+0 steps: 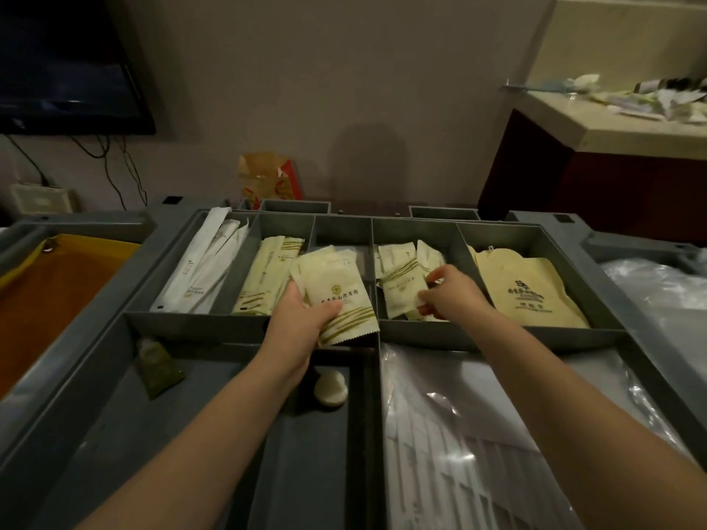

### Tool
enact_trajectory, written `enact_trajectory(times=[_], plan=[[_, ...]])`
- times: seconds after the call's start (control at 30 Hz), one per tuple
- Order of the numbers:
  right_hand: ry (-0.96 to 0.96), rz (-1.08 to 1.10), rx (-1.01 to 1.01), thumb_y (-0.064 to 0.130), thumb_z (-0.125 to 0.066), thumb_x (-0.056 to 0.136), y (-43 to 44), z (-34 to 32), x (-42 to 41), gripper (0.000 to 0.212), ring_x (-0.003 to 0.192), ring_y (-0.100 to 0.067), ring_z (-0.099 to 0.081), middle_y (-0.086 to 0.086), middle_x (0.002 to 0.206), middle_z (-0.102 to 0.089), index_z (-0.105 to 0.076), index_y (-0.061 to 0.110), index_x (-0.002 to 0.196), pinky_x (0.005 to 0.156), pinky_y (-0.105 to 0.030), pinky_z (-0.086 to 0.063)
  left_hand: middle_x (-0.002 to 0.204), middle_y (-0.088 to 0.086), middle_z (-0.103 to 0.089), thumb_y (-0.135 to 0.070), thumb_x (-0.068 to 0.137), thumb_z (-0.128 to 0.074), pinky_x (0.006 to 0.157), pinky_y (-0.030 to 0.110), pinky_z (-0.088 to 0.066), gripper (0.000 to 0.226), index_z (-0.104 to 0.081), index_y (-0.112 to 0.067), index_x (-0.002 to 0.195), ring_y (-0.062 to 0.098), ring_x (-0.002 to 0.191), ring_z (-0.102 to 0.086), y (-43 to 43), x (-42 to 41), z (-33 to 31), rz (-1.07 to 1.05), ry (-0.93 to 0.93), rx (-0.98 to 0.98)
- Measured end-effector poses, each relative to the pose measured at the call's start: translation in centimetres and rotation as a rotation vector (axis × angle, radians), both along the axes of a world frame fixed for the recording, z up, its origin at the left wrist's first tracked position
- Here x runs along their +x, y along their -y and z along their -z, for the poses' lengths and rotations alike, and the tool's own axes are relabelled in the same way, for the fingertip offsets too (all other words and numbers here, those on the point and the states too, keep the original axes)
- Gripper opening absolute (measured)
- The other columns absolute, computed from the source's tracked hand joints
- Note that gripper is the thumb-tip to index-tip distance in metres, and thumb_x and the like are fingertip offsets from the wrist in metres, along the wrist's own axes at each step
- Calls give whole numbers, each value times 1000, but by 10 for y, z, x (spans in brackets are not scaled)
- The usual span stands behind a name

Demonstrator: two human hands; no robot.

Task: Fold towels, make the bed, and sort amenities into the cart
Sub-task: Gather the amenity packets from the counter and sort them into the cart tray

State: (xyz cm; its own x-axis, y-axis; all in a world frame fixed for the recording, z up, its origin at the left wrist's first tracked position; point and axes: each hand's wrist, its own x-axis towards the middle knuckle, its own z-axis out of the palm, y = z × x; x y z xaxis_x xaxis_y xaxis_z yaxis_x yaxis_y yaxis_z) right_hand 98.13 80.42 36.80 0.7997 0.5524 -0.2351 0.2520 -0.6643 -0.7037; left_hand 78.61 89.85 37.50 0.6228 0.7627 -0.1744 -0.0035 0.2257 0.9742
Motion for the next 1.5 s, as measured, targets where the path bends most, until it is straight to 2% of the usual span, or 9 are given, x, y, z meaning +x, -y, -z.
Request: enact_trajectory(times=[0.13, 0.27, 0.4, 0.53, 0.83, 1.03, 1.13, 1.27, 1.5], plan=[[285, -246, -303, 32, -52, 96, 0, 4, -10, 28, 95, -19, -58, -4, 108, -62, -55, 17, 120, 85, -37, -51, 113, 8, -67, 3, 86, -60, 91, 49, -53, 38, -53, -24, 113, 24, 103, -66, -2, 0, 0, -19, 3, 7], [397, -109, -101, 37, -49, 96, 10, 4, -17, 32, 97, -18, -58, 0, 115, -61, -54, 22, 124, 88, -43, -51, 111, 6, -68, 0, 87, -61, 90, 47, -54, 35, -55, -22, 112, 22, 101, -67, -1, -2, -2, -24, -11, 24], [302, -202, 161, 32, -49, 98, 28, -11, -39, 25, 89, -6, -54, 10, 100, -59, -60, 20, 117, 74, -20, -46, 110, 6, -69, -4, 86, -63, 88, 45, -55, 34, -55, -18, 116, 21, 99, -68, 5, -3, -3, 19, -38, 51], [114, -284, 347, 36, -52, 94, 35, -22, -64, 19, 88, -1, -59, 12, 96, -62, -57, 27, 110, 69, -14, -47, 109, 1, -69, -9, 86, -66, 86, 38, -56, 40, -52, -18, 123, 15, 97, -68, 16, -2, -6, 87, -86, 152], [-63, -265, 495, 24, -60, 91, 35, -14, -85, 7, 91, -15, -66, -1, 98, -66, -57, 23, 98, 81, -39, -57, 109, -4, -66, -15, 84, -68, 69, 18, -53, 46, -49, -20, 126, 7, 96, -65, 26, -1, -6, 145, -124, 262], [-7, -115, 516, 22, -60, 92, 38, -14, -63, 13, 87, -6, -65, 4, 99, -67, -56, 26, 103, 74, -28, -58, 112, -2, -64, -6, 88, -62, 80, 28, -55, 43, -46, -20, 126, 14, 102, -64, 21, -1, -5, 53, -73, 254], [179, 27, 387, 25, -58, 94, 42, -17, -31, 35, 78, -2, -61, 8, 98, -64, -47, 20, 127, 62, -19, -52, 116, 3, -64, -2, 88, -60, 84, 35, -55, 51, -43, -17, 133, 18, 104, -64, 15, -3, -5, -3, -49, 213], [380, -19, -41, 18, -54, 95, 34, -11, 5, 51, 84, -20, -61, -7, 103, -62, -31, 19, 141, 70, -39, -56, 117, 2, -62, 0, 87, -61, 84, 33, -55, 56, -40, -16, 136, 16, 104, -63, 14, -2, -4, -24, -53, 222], [510, -162, -598, 9, -48, 93, 7, -3, 11, 30, 93, -25, -53, -13, 116, -52, -54, 6, 122, 71, -30, -42, 114, 2, -63, -1, 86, -63, 80, 31, -56, 54, -42, -16, 133, 16, 101, -64, 11, -3, -3, -22, -64, 216]])
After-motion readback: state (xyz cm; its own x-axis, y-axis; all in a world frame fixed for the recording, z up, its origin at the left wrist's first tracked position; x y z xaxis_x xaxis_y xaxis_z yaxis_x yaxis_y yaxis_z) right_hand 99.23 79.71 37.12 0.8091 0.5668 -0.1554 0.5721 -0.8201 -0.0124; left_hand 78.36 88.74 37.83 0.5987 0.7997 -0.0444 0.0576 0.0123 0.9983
